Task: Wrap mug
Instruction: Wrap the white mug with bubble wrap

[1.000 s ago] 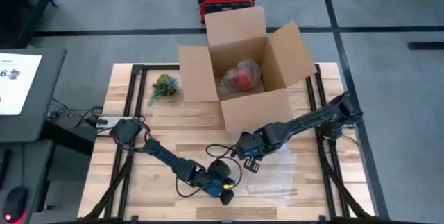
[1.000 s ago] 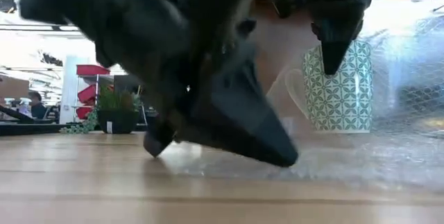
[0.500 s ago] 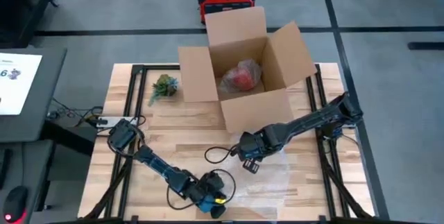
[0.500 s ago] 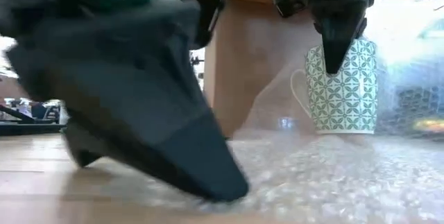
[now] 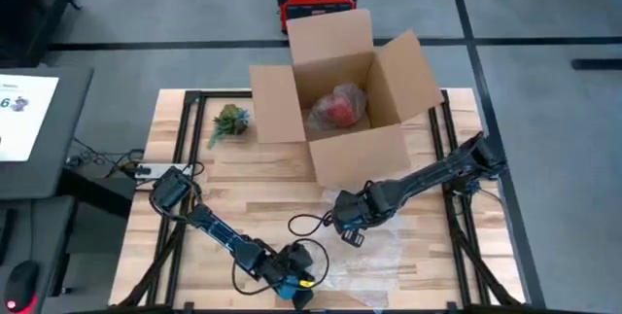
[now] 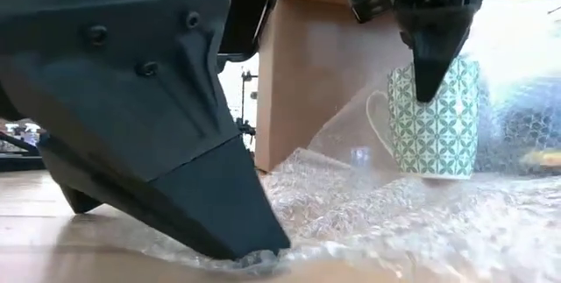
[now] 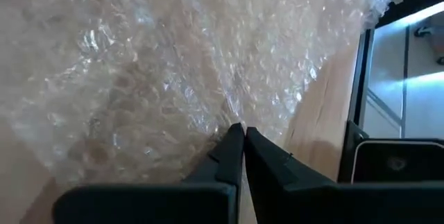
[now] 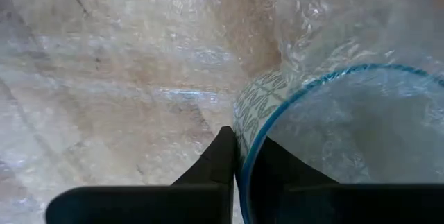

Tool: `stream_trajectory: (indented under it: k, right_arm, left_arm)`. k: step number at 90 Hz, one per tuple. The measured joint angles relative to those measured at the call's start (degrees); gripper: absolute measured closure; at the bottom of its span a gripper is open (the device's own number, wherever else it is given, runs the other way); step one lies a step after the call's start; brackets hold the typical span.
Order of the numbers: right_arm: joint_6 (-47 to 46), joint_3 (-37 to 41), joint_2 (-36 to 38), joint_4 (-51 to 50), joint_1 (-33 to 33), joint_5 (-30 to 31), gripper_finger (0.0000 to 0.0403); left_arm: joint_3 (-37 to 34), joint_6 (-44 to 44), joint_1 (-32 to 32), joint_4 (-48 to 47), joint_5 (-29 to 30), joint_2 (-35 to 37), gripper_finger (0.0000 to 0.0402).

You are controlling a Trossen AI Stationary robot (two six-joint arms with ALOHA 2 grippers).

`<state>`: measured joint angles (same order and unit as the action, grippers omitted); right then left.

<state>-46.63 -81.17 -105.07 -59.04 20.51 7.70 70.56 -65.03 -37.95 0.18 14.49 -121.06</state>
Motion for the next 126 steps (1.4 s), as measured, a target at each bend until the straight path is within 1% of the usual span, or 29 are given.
stream_trajectory:
  k: [12,31,39,47,61,73,84,96,101,111,119,126]
  right_arm:
    - [0.0,0.0,-1.3,0.8,0.2,-0.1,0.0385]
    - [0.3,0.0,-1.4,1.2,0.0,-0.9,0.0361]
    - [1.6,0.0,-1.2,1.2,0.0,-2.6,0.0339]
    - [2.1,-1.5,-1.1,0.5,0.0,-3.4,0.0307]
    - [3.2,-7.0,-1.1,-2.9,0.4,-3.9,0.0249]
    - [3.6,-12.1,-1.0,-4.4,1.4,-5.8,0.0219]
    - [3.9,-15.7,-1.0,-4.1,5.7,-6.0,0.0212]
    - [3.0,-16.1,-0.9,-0.7,12.4,-4.3,0.0216]
    - [2.1,-15.9,-1.2,1.8,15.3,-2.4,0.0217]
    - [1.4,-13.7,-2.8,10.1,21.0,2.5,0.0217]
    - [1.8,-13.1,-6.3,14.5,24.3,5.6,0.0214]
    - [1.7,-13.1,-9.8,16.4,25.9,6.8,0.0205]
  left_arm:
    - [-0.3,2.7,0.5,-3.3,-1.3,4.4,0.0401]
    - [-0.2,4.1,0.5,-11.6,0.0,12.2,0.0401]
    - [-0.2,5.4,0.4,-14.9,0.6,14.7,0.0401]
    - [-0.1,5.8,0.1,-17.1,0.8,16.8,0.0401]
    - [-0.1,6.4,-0.5,-20.9,1.0,19.0,0.0401]
    - [0.0,8.4,-0.7,-23.0,1.1,19.8,0.0402]
    - [0.0,9.5,-0.9,-24.6,0.7,19.8,0.0402]
    - [0.0,10.9,-1.2,-25.4,0.7,19.8,0.0402]
    - [0.1,11.5,-1.3,-25.2,0.6,19.8,0.0402]
    - [0.0,13.3,-1.4,-25.1,-0.2,19.8,0.0402]
    - [-0.6,14.2,-1.4,-24.4,-1.0,19.8,0.0402]
    - [-1.5,14.4,-1.3,-24.2,-1.7,19.8,0.0402]
